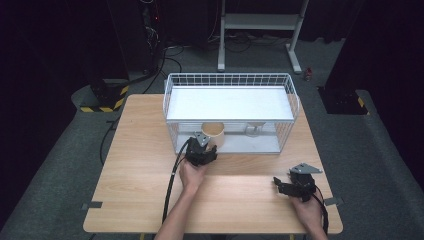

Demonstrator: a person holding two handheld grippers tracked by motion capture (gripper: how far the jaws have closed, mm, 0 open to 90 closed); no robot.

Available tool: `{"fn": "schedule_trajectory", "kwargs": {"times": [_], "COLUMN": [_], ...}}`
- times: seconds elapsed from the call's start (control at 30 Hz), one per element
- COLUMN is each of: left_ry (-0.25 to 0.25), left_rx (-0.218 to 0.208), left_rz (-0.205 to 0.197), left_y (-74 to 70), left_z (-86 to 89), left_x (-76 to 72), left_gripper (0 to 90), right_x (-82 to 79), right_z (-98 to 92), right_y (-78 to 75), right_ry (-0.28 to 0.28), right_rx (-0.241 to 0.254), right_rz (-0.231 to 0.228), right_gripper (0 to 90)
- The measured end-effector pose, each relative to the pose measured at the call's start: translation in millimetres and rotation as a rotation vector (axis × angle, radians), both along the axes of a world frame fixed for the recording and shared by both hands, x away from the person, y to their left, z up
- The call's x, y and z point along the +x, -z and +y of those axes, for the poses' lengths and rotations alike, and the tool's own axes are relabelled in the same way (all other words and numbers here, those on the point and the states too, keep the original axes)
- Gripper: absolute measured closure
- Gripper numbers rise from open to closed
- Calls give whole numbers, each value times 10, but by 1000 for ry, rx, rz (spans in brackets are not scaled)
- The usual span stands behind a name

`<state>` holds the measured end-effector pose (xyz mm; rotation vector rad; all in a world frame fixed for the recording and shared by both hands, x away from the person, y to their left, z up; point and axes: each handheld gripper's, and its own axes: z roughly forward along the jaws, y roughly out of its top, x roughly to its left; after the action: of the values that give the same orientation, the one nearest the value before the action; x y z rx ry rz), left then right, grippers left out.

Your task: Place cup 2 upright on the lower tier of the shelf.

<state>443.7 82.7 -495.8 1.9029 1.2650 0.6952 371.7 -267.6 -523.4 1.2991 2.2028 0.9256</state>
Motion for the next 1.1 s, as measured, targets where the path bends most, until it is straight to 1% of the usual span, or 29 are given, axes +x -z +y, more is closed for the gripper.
{"fn": "schedule_trajectory", "kwargs": {"times": [0.03,0.1,0.17,0.2,0.27,0.3,0.33,0.4,0.43,0.5,0.63,0.7,0.77,0.8,0.87,1.0,1.03,1.1], "left_ry": [-1,-6,-8,-7,-9,-7,-8,1,-4,-10,-5,-12,-14,-12,-19,-32,-48,-46], "left_rx": [4,-5,-17,-9,-20,-13,7,38,36,19,21,23,0,7,-4,-8,-8,-26], "left_rz": [-3,-6,2,5,4,5,12,46,45,54,58,54,64,61,69,65,70,87], "left_y": [1,12,27,31,42,44,45,51,55,54,49,52,64,64,72,80,84,96], "left_z": [2,6,12,20,20,24,28,25,21,26,32,44,48,59,71,106,113,121], "left_x": [6,25,40,45,57,64,76,114,126,156,176,187,200,208,218,245,248,259], "left_gripper": [421,445,468,481,499,509,525,537,539,544,569,588,601,612,634,661,664,668], "right_x": [-1,-2,-2,-4,-2,-2,-5,-5,-3,-6,-9,-8,-8,-8,-8,-8,-8,-6], "right_z": [0,1,1,4,2,2,3,3,1,3,5,3,3,3,4,3,4,2], "right_y": [0,0,-1,-1,-1,0,-1,-1,-1,-1,-2,-2,-1,-1,-1,-1,-1,-1], "right_ry": [1,2,2,5,2,2,5,5,2,6,10,8,8,8,8,8,7,6], "right_rx": [-1,1,1,3,2,1,3,3,1,3,3,2,2,2,3,2,3,2], "right_rz": [-1,1,1,3,1,1,3,2,1,2,5,4,3,4,4,4,3,2], "right_gripper": [260,260,261,260,260,260,260,260,260,260,260,260,260,260,260,260,260,260]}}
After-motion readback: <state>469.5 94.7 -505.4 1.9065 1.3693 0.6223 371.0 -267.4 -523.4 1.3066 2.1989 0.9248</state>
